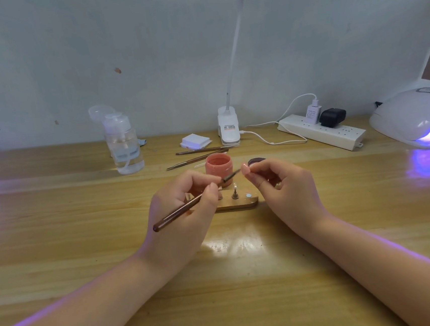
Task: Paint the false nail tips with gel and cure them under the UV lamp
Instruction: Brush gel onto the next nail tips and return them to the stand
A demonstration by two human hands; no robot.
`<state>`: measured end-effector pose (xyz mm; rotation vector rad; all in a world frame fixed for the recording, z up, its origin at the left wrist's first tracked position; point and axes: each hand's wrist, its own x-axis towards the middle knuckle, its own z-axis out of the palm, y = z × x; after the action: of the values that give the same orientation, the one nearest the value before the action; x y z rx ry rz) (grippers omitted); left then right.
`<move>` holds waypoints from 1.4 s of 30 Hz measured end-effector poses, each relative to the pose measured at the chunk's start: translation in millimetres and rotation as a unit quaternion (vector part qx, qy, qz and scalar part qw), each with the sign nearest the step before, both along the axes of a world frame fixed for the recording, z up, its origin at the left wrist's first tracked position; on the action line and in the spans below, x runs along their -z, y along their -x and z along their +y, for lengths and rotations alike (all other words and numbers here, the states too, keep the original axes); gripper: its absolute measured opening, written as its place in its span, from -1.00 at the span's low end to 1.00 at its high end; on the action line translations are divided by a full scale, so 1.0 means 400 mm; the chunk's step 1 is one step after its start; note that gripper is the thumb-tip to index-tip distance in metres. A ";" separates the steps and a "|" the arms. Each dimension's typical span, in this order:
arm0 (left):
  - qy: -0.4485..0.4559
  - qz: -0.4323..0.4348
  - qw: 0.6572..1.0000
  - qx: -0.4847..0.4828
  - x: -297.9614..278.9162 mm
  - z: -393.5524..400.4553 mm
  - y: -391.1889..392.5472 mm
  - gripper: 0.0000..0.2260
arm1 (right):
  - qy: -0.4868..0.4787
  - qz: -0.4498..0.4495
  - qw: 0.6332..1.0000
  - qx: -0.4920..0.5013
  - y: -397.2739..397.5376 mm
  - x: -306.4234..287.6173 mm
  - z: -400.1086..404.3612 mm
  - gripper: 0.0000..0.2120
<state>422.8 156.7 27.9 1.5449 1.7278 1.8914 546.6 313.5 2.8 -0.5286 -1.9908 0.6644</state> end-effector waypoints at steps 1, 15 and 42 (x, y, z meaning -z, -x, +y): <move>0.005 -0.001 1.000 0.000 -0.001 0.001 -0.002 -0.92 | -0.009 -0.002 1.000 0.004 0.000 0.000 0.000 -0.97; 0.028 0.012 1.000 -0.002 -0.001 0.003 -0.002 -0.88 | -0.042 -0.007 0.999 0.007 -0.003 -0.004 -0.006 -0.93; 0.040 0.016 0.999 -0.006 0.003 0.001 -0.003 -0.89 | -0.048 -0.010 0.999 0.007 -0.006 -0.006 -0.007 -0.92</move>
<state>424.1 157.2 26.7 1.5473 1.8063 1.7891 548.9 310.8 5.1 -0.4925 -2.0243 0.5539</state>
